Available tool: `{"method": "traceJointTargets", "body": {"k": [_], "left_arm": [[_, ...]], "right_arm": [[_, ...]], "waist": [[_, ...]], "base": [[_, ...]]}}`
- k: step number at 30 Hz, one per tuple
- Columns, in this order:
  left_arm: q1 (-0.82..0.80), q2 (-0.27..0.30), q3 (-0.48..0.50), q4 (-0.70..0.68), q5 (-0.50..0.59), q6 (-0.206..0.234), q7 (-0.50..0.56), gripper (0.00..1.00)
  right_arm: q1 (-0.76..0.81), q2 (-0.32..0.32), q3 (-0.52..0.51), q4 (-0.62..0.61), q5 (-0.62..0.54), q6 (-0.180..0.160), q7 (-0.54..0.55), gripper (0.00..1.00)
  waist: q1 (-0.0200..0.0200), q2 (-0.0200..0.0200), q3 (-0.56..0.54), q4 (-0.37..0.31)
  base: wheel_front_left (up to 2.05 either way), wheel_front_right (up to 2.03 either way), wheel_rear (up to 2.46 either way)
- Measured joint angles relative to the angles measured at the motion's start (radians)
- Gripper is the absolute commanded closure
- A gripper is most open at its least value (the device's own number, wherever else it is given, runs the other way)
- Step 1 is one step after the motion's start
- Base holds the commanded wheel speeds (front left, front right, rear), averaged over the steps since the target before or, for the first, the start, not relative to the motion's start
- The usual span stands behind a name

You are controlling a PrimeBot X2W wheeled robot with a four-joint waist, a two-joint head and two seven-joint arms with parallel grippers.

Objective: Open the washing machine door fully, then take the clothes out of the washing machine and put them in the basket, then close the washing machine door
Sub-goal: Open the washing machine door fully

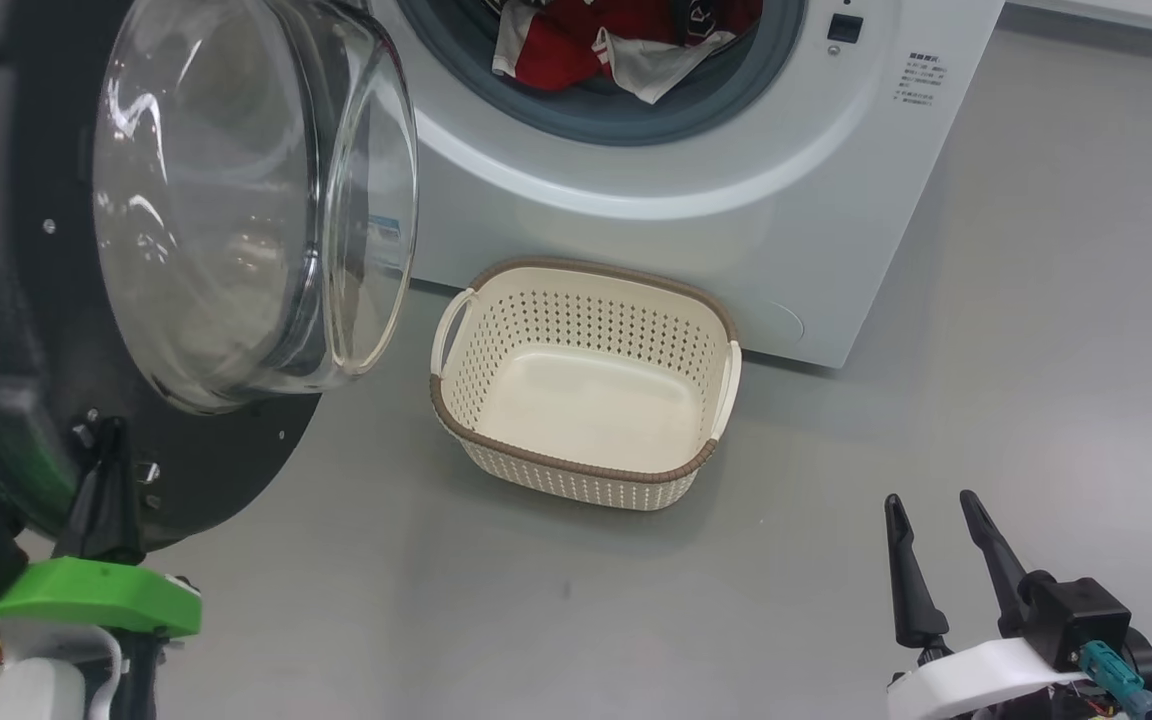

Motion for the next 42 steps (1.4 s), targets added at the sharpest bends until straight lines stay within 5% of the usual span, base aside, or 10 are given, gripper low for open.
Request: {"method": "traceJointTargets", "body": {"k": [42], "left_arm": [[-0.293,0.235,0.237,0.286,-0.151,-0.018,-0.027,1.0]], "right_arm": [[-0.201,-0.039,0.026,-0.025,-0.142,-0.054,0.018,0.0]], "waist": [[0.0,0.0,0.337,0.023]], "base": [[0.0,0.0,0.0]]}}
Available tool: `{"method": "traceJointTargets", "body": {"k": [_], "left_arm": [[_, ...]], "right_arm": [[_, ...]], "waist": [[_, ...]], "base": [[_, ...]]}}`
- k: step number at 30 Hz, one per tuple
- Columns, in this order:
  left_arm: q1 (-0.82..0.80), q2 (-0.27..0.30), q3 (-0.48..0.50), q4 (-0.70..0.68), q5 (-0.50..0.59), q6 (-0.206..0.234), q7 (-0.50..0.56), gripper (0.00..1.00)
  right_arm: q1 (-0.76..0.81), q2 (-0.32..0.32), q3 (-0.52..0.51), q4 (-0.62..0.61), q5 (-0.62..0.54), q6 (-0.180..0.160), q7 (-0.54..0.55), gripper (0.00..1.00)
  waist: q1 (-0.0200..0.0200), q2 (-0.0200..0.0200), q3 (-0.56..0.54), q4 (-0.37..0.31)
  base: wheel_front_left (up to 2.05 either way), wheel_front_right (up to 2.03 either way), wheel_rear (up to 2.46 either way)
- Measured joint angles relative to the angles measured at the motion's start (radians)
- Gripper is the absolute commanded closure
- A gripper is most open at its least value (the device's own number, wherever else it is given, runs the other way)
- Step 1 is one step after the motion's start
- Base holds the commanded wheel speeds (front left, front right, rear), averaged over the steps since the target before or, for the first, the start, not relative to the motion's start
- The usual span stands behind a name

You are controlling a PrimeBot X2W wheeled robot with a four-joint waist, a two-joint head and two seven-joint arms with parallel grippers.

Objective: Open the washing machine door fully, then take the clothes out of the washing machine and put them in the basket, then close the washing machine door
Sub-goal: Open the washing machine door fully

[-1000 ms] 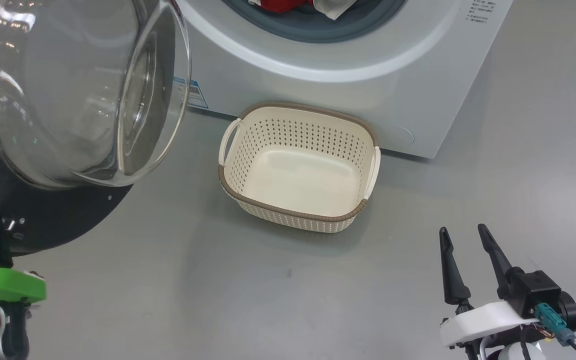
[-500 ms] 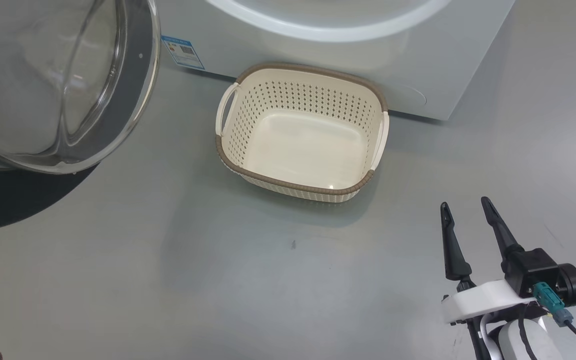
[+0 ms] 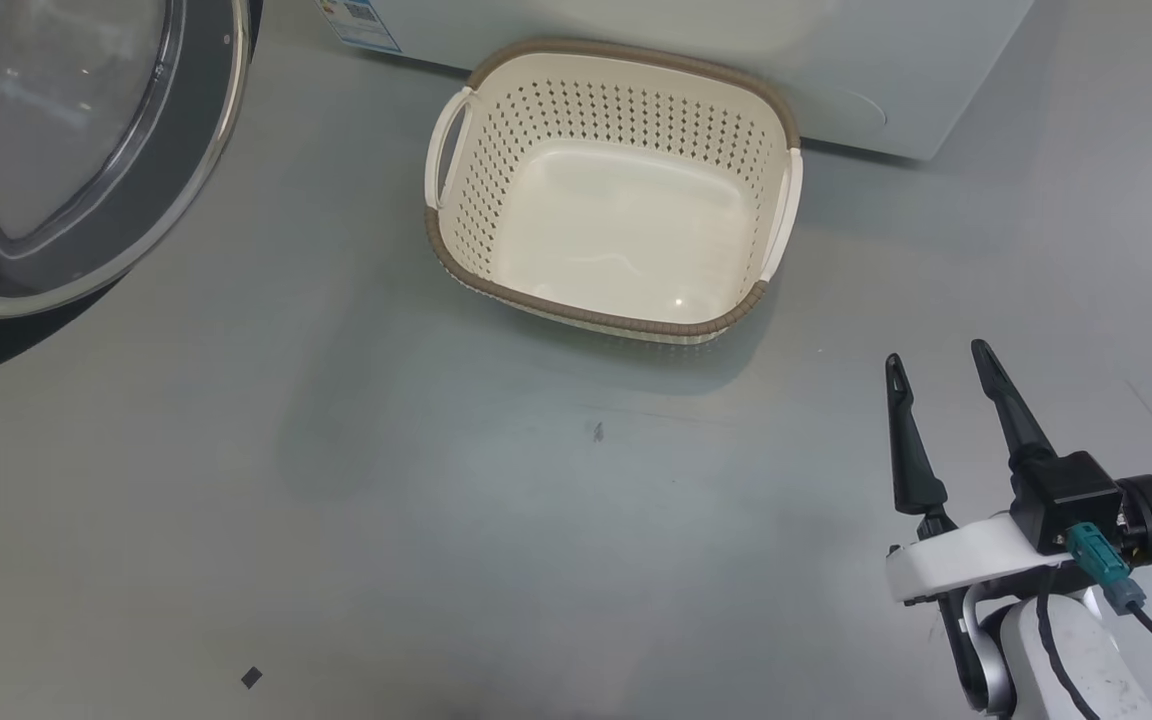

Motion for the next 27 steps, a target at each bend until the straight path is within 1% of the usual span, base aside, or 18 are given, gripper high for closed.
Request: {"method": "traceJointTargets", "body": {"k": [4,7,9,15,19,27], "left_arm": [[-0.035,0.03,-0.002,0.044,0.0,-0.002,-0.001,1.0],[-0.048,0.036,-0.005,0.058,0.0,-0.002,-0.005,1.0],[-0.061,0.036,-0.011,0.073,0.0,-0.002,-0.007,1.0],[-0.081,0.031,-0.034,0.112,0.001,-0.003,-0.009,1.0],[-0.084,0.019,-0.043,0.137,0.003,-0.003,-0.009,1.0],[-0.084,0.02,-0.079,0.155,0.019,-0.003,-0.012,1.0]], "right_arm": [[-0.018,-0.001,0.004,0.0,-0.007,-0.001,0.0,0.0],[-0.022,-0.001,0.004,0.002,-0.01,-0.001,0.003,0.0],[-0.022,-0.002,0.004,0.007,-0.01,-0.008,0.003,0.0],[-0.032,-0.001,0.008,0.024,-0.012,-0.008,0.003,0.0],[-0.034,-0.001,0.009,0.04,-0.011,-0.008,0.003,0.0],[-0.034,0.0,0.009,0.07,-0.005,-0.007,0.003,0.0]], "waist": [[0.0,0.0,0.029,0.002],[0.0,0.0,0.037,0.002],[0.0,0.0,0.041,0.002],[0.0,0.0,0.039,0.001],[0.0,0.0,0.024,0.0],[0.0,0.0,-0.018,-0.003]], "base": [[0.0,0.0,0.0],[0.0,0.0,0.0],[0.0,0.0,0.0],[0.0,0.0,0.0],[0.0,0.0,0.0],[0.0,0.0,0.0]]}}
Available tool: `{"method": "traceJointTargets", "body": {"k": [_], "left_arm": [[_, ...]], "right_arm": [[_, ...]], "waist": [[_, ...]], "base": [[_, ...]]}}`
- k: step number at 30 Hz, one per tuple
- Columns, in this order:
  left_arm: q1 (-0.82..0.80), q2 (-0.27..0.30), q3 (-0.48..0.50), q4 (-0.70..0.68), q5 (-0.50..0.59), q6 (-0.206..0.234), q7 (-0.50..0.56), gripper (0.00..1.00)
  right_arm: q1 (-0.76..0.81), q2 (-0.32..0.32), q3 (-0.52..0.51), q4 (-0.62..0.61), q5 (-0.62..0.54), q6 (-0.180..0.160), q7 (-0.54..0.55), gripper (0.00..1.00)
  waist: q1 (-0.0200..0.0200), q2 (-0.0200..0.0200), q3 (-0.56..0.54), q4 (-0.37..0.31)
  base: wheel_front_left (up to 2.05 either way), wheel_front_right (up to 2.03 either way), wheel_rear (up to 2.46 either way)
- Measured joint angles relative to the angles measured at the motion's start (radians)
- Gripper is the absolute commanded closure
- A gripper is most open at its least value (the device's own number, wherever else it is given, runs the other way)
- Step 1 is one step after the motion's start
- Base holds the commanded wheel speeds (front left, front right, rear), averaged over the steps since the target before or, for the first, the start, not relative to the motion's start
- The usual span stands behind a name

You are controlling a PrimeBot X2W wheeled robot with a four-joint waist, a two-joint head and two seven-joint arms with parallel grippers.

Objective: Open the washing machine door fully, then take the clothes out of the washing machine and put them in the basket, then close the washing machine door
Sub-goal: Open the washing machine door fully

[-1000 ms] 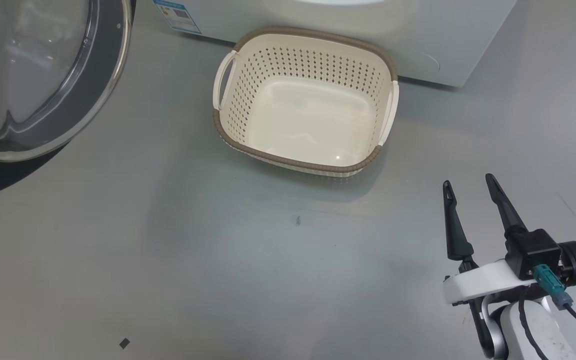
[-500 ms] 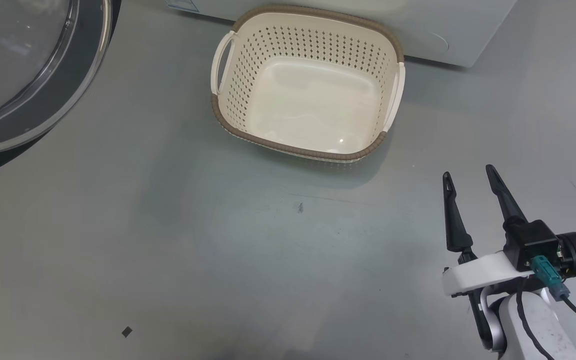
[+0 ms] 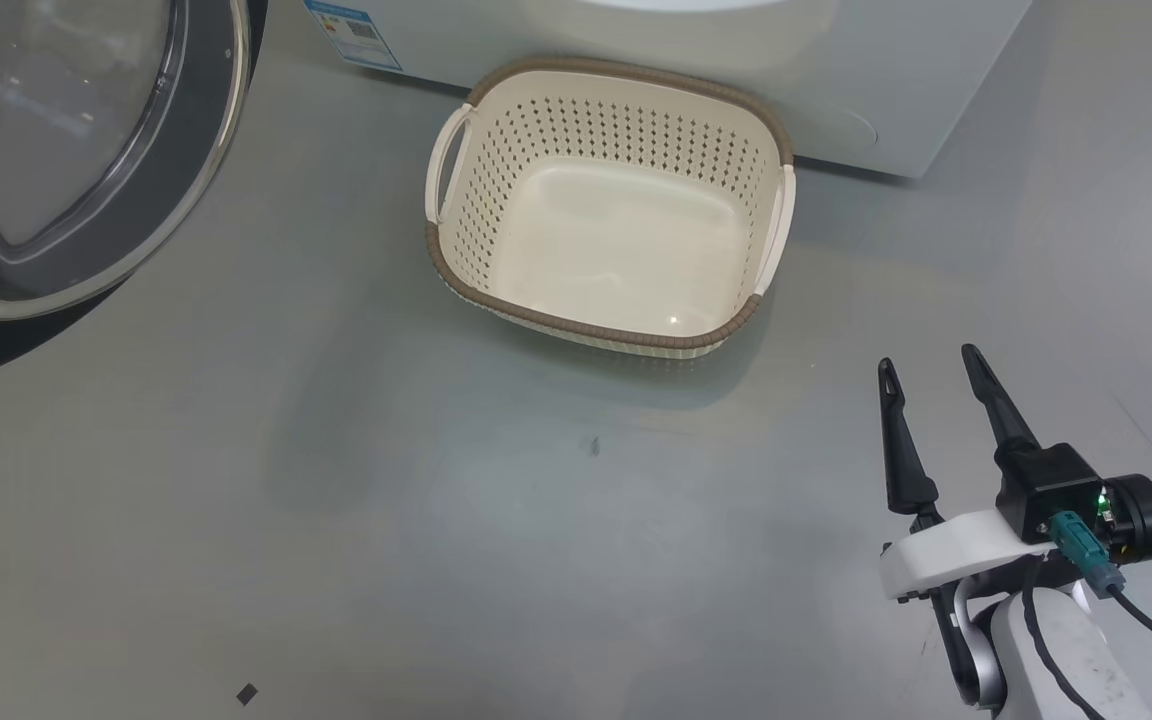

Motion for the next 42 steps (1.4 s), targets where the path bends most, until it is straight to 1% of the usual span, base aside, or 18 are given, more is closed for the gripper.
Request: {"method": "traceJointTargets", "body": {"k": [3,7,10,15,18,20,27,31,37,42], "left_arm": [[0.0,-0.004,-0.025,-0.006,0.003,-0.003,0.0,1.0],[0.002,-0.025,-0.058,-0.032,0.01,-0.003,0.0,1.0],[0.008,-0.026,-0.078,-0.061,0.018,-0.003,0.0,1.0],[0.054,-0.03,-0.123,-0.103,0.038,-0.003,0.0,1.0],[0.09,-0.041,-0.154,-0.128,0.049,-0.003,0.0,1.0],[0.113,-0.049,-0.176,-0.147,0.053,-0.003,0.0,1.0],[0.194,-0.075,-0.246,-0.214,0.066,-0.003,0.0,1.0],[0.251,-0.094,-0.288,-0.248,0.069,-0.003,0.0,1.0],[0.34,-0.11,-0.299,-0.284,0.069,-0.003,0.0,1.0],[0.398,-0.126,-0.293,-0.322,0.077,-0.003,0.0,1.0]], "right_arm": [[0.0,0.002,-0.002,0.01,0.011,0.0,-0.003,0.0],[0.002,0.004,-0.004,0.027,0.027,0.001,-0.004,0.0],[0.003,0.008,-0.005,0.035,0.04,0.01,-0.005,0.0],[0.012,0.014,-0.015,0.046,0.067,0.011,-0.009,0.0],[0.028,0.016,-0.021,0.053,0.079,0.012,-0.01,0.0],[0.037,0.017,-0.024,0.056,0.087,0.019,-0.01,0.0],[0.061,0.021,-0.038,0.046,0.108,0.022,-0.011,0.0],[0.086,0.025,-0.054,0.034,0.133,0.032,-0.013,0.0],[0.119,0.028,-0.061,0.02,0.141,0.044,-0.013,0.0],[0.15,0.031,-0.065,0.004,0.141,0.045,-0.013,0.0]], "waist": [[0.0,0.0,-0.022,-0.002],[0.0,0.0,-0.057,-0.004],[0.0,0.0,-0.087,-0.008],[0.0,0.0,-0.139,-0.019],[0.0,0.0,-0.17,-0.029],[0.0,0.0,-0.191,-0.037],[0.0,0.0,-0.258,-0.075],[-0.0001,0.0,-0.296,-0.101],[0.0,0.0,-0.346,-0.147],[-0.0001,0.0,-0.381,-0.19]], "base": [[0.0,0.0,0.0],[0.0,0.0,0.0],[0.0,0.0,0.0],[0.0,0.0,0.0],[0.0,0.0,0.0],[0.0,0.0,0.0],[0.0,0.0,0.0],[0.0,0.0,0.0],[0.0,0.0,0.0],[0.0,0.0,0.0]]}}
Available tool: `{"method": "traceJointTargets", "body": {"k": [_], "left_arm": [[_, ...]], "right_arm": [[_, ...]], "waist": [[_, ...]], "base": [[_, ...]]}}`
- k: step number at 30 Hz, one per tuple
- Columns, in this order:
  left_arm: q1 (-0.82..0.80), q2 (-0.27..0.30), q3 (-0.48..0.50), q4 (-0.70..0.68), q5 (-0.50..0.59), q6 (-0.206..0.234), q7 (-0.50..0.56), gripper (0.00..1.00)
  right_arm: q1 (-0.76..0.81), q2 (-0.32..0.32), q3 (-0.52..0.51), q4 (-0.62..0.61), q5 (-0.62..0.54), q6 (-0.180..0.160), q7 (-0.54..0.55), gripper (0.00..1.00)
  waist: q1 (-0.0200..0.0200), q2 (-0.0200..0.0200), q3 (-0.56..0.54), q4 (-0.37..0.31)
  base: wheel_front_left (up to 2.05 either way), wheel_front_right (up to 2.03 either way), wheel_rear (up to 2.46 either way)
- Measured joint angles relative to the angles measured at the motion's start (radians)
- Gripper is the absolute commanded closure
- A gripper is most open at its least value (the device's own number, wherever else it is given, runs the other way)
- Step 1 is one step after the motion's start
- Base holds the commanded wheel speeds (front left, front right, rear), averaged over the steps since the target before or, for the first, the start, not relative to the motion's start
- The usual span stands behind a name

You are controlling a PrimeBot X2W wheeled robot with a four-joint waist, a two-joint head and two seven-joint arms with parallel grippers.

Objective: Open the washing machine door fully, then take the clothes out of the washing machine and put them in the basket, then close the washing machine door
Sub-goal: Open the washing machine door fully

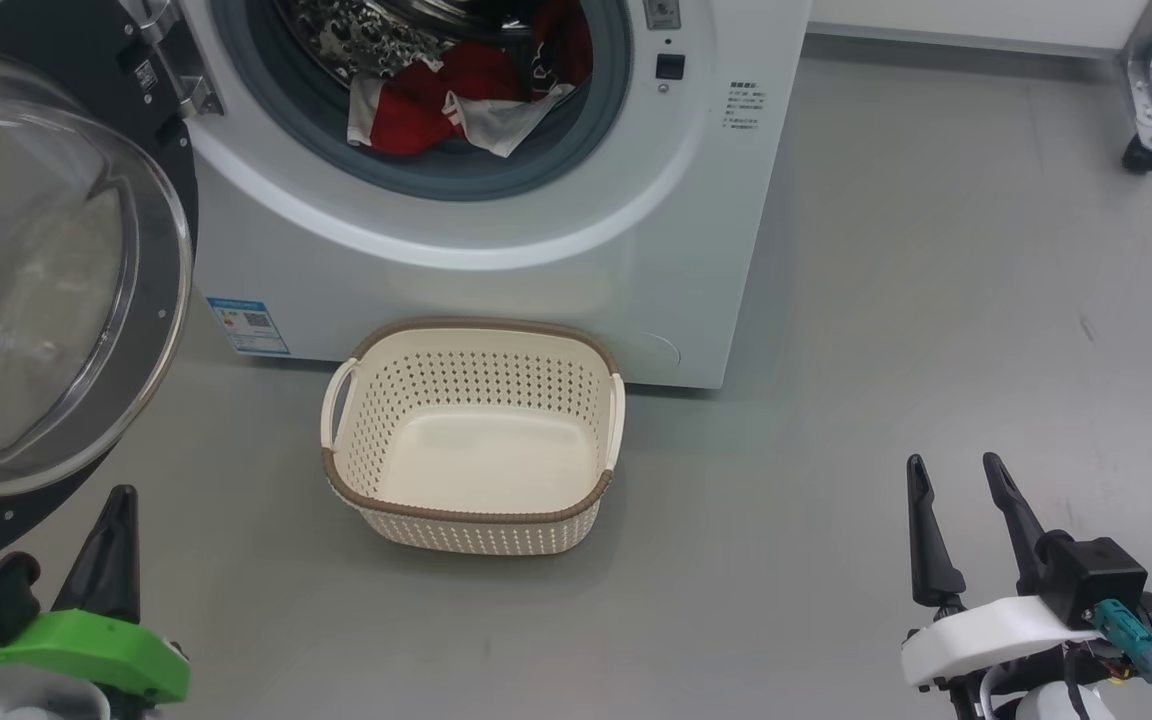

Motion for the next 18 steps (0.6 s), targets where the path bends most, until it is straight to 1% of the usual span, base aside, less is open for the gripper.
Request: {"method": "traceJointTargets", "body": {"k": [3,9,15,16,17,18], "left_arm": [[0.031,-0.01,0.01,-0.021,0.006,0.0,0.0,1.0],[0.067,-0.035,0.017,-0.081,0.022,0.0,0.0,1.0],[0.098,-0.051,0.008,-0.122,0.058,0.0,0.0,1.0],[0.102,-0.055,0.01,-0.13,0.058,0.0,0.0,0.97],[0.106,-0.058,0.011,-0.136,0.058,0.0,0.0,0.6],[0.109,-0.062,0.013,-0.143,0.057,0.0,0.0,0.09]], "right_arm": [[0.016,0.001,-0.002,-0.009,0.0,0.008,0.0,0.0],[0.043,0.002,-0.015,-0.03,0.0,0.008,0.0,0.0],[0.06,0.003,-0.029,-0.052,0.0,0.008,0.0,0.0],[0.06,0.004,-0.029,-0.055,0.0,0.008,0.0,0.0],[0.06,0.004,-0.029,-0.059,0.0,0.008,0.0,0.0],[0.061,0.004,-0.029,-0.067,0.0,0.009,0.0,0.0]], "waist": [[0.0,0.0,-0.017,-0.026],[0.0,0.0,-0.039,-0.068],[0.0,0.0,-0.046,-0.084],[0.0,0.0,-0.047,-0.085],[0.0,0.0,-0.047,-0.086],[0.0,0.0,-0.047,-0.087]], "base": [[0.0,0.0,0.0],[0.0,0.0,0.0],[0.0,0.0,0.0],[0.0,0.0,0.0],[0.0,0.0,0.0],[0.0,0.0,0.0]]}}
